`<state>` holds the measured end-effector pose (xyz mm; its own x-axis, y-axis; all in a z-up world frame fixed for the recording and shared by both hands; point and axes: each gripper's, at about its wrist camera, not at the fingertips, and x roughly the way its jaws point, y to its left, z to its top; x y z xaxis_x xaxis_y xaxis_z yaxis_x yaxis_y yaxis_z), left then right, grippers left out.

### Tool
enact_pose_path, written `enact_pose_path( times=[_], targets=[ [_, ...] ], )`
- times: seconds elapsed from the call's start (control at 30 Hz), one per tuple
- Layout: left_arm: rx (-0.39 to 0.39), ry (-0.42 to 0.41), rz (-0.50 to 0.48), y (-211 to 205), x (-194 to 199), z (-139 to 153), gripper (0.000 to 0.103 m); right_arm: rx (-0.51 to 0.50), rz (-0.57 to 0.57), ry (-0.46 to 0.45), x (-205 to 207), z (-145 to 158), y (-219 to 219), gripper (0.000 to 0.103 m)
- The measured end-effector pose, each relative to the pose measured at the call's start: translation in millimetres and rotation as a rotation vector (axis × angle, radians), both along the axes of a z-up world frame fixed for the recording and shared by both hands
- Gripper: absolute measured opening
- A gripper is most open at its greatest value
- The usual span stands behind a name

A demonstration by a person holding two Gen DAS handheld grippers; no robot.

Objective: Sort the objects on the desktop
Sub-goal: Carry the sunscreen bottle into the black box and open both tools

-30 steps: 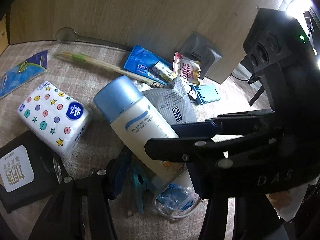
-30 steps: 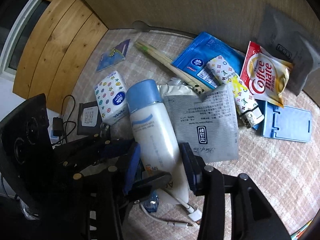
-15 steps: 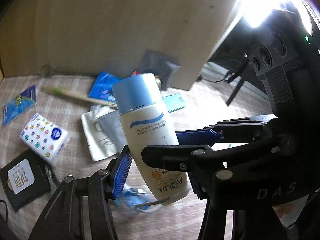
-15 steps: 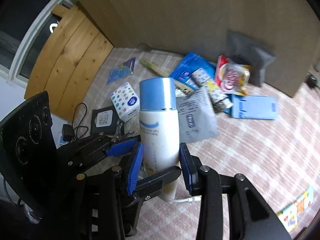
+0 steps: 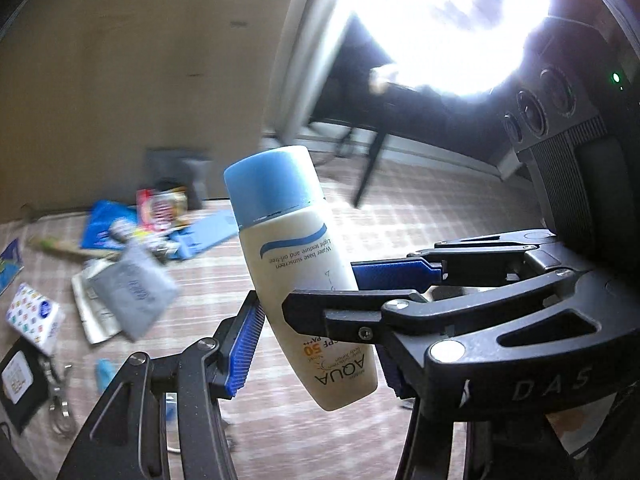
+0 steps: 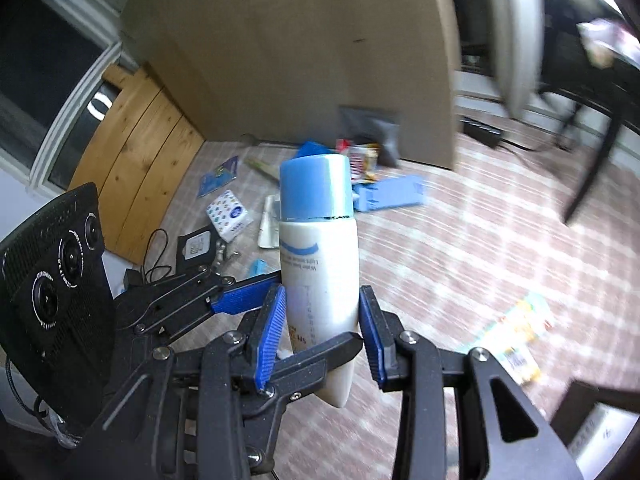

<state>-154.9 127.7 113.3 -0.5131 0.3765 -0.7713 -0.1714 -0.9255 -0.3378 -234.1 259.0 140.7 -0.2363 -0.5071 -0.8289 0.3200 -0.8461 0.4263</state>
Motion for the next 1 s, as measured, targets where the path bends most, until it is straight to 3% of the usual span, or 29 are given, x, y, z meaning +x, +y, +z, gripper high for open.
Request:
enact_pose_path(
  times=[0.63, 0.83, 1.0],
  targets=[
    [-0.009, -0.029, -0.481, 259.6, 27.7, 4.4, 0.050, 0.067, -0.406, -0.018, 132.8, 5.9, 247.0, 0.036],
    [-0.016, -0.055, -0.590, 325.0, 43.3, 3.7, 0.050, 0.069, -0.527, -0.041, 173.1, 3.9, 301.7, 0.036],
    [-0.056, -0.050, -0.615, 359.0, 51.5, 9.5, 0.051, 0.081, -0.608, -0.027, 196.5, 9.4, 328.8, 0.036]
  ],
)
